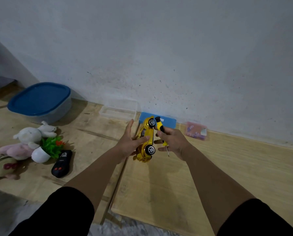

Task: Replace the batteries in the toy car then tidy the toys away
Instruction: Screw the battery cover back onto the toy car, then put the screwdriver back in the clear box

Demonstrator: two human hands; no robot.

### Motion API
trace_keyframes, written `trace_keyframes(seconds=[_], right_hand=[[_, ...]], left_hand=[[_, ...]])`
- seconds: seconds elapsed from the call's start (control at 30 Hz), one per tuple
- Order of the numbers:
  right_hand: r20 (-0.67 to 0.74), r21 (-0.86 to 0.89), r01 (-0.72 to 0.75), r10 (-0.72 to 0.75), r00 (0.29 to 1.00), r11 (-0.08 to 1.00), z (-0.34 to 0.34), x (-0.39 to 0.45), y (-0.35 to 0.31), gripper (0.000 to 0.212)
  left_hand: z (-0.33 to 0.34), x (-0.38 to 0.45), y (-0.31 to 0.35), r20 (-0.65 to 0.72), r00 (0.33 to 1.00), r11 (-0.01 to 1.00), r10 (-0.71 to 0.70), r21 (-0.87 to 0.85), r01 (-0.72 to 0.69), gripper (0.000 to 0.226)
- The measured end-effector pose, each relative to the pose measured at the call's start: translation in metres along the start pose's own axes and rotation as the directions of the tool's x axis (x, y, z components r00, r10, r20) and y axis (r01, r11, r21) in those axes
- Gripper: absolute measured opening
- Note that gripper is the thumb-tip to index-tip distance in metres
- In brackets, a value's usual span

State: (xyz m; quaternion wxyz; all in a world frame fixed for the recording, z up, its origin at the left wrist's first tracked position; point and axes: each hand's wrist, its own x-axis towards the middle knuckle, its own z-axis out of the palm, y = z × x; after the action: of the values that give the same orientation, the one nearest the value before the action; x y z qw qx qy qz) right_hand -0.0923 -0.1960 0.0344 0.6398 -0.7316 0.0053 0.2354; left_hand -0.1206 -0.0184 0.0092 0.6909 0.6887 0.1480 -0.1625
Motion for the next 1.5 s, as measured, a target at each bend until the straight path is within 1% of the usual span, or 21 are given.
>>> trace_keyframes(seconds=[0.03,0.1,0.13,0.2,0.27,0.3,0.4,0.5,0.6,0.7,0.77,0.87,0.97,1.07,1.23,1.33,1.43,1.5], right_hand=[[-0.027,-0.011,0.009,-0.01,1.0,1.0,0.0,0.001,0.002,0.022],[-0.084,-0.052,0.009,-0.013,0.996,0.999,0.0,0.005,0.009,0.013],[-0.108,-0.091,0.005,-0.014,0.994,0.996,0.0,0.009,0.015,0.013],[-0.162,-0.236,-0.004,-0.035,0.986,0.972,0.0,0.015,0.024,0.018],[-0.199,-0.345,-0.016,-0.056,0.978,0.939,-0.002,0.018,0.032,0.043],[-0.207,-0.391,-0.021,-0.066,0.976,0.92,-0.003,0.017,0.034,0.05],[-0.207,-0.444,-0.011,-0.09,0.974,0.896,-0.006,0.012,0.036,0.053],[-0.211,-0.464,-0.012,-0.097,0.973,0.886,-0.007,0.004,0.037,0.054],[-0.186,-0.512,0.022,-0.136,0.973,0.858,-0.006,-0.002,0.045,0.061],[-0.121,-0.556,0.067,-0.16,0.98,0.829,-0.002,-0.004,0.059,0.064],[-0.096,-0.572,0.061,-0.14,0.985,0.818,0.0,-0.004,0.068,0.063],[-0.078,-0.584,0.014,-0.073,0.994,0.812,0.001,-0.004,0.078,0.062],[-0.076,-0.611,0.003,-0.063,0.995,0.792,0.002,0.0,0.081,0.061],[-0.087,-0.646,-0.006,-0.066,0.994,0.763,0.003,0.012,0.075,0.062],[-0.023,-0.751,0.056,-0.11,0.994,0.658,0.021,0.046,0.04,0.058],[0.055,-0.816,0.125,-0.14,0.989,0.564,0.043,0.075,0.017,0.056],[0.106,-0.849,0.165,-0.144,0.984,0.503,0.07,0.109,-0.002,0.053],[0.121,-0.884,0.163,-0.124,0.985,0.438,0.088,0.137,-0.011,0.051]], left_hand=[[0.0,0.001,0.0,-0.013,1.0,0.999,0.018,0.034,-0.017,0.097],[0.001,0.002,-0.002,-0.031,0.997,0.985,0.067,0.161,-0.061,0.102],[0.002,0.002,-0.003,-0.043,0.994,0.966,0.097,0.245,-0.084,0.098],[0.005,0.004,-0.009,-0.098,0.983,0.904,0.155,0.416,-0.101,0.084],[0.007,0.008,-0.016,-0.147,0.974,0.827,0.174,0.558,-0.064,0.079],[0.006,0.009,-0.021,-0.16,0.974,0.777,0.162,0.63,-0.026,0.078],[0.008,0.008,-0.039,-0.167,0.981,0.605,0.098,0.793,0.075,0.074],[0.013,-0.001,-0.059,-0.145,0.985,0.459,0.093,0.884,0.086,0.074],[0.015,-0.005,-0.077,-0.141,0.988,0.358,0.056,0.927,0.112,0.076],[0.02,-0.007,-0.087,-0.144,0.989,0.326,0.026,0.937,0.128,0.076],[0.02,-0.006,-0.09,-0.141,0.989,0.311,0.034,0.942,0.124,0.075],[0.019,-0.005,-0.091,-0.143,0.989,0.275,0.037,0.953,0.127,0.077],[0.017,-0.007,-0.09,-0.127,0.989,0.237,0.079,0.966,0.105,0.079],[0.005,-0.003,-0.075,-0.145,0.974,0.242,0.174,0.965,0.1,0.081],[-0.061,0.017,-0.021,-0.205,0.913,0.211,0.352,0.968,0.136,0.088],[-0.111,0.034,0.01,-0.183,0.882,0.141,0.435,0.981,0.134,0.096],[-0.155,0.061,0.03,-0.147,0.871,0.079,0.469,0.989,0.125,0.104],[-0.178,0.084,0.037,-0.124,0.877,0.048,0.465,0.992,0.115,0.109]])
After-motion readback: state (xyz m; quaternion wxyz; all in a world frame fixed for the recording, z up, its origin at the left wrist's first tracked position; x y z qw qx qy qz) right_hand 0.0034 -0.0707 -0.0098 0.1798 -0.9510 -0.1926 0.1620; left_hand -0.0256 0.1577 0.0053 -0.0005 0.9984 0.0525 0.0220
